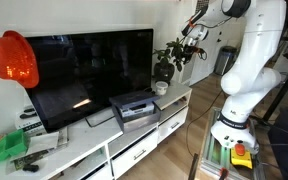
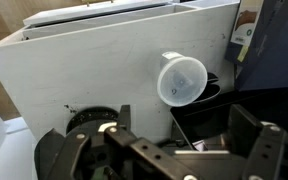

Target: Put the sunglasses in the plastic bowl and then cover the plastic bowl with the plastic lid

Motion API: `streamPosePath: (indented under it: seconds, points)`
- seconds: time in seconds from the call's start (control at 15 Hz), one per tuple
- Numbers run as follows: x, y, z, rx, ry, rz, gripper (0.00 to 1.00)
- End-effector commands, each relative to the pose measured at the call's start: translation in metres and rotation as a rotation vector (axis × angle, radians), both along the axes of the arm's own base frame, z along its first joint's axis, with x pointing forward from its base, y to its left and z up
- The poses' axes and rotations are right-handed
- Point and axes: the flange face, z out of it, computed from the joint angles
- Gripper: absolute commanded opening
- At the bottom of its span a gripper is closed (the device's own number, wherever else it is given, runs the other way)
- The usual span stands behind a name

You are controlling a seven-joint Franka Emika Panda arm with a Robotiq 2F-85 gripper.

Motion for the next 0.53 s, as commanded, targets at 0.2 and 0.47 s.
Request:
streamPosePath:
  seconds: [0.2,0.47]
  points:
    - [-0.008,0.0053,0.0093,-0.004,-0.007,-0.007,1.0]
    - [-0.007,0.0064,0.0086,-0.006,-0.007,-0.005,1.0]
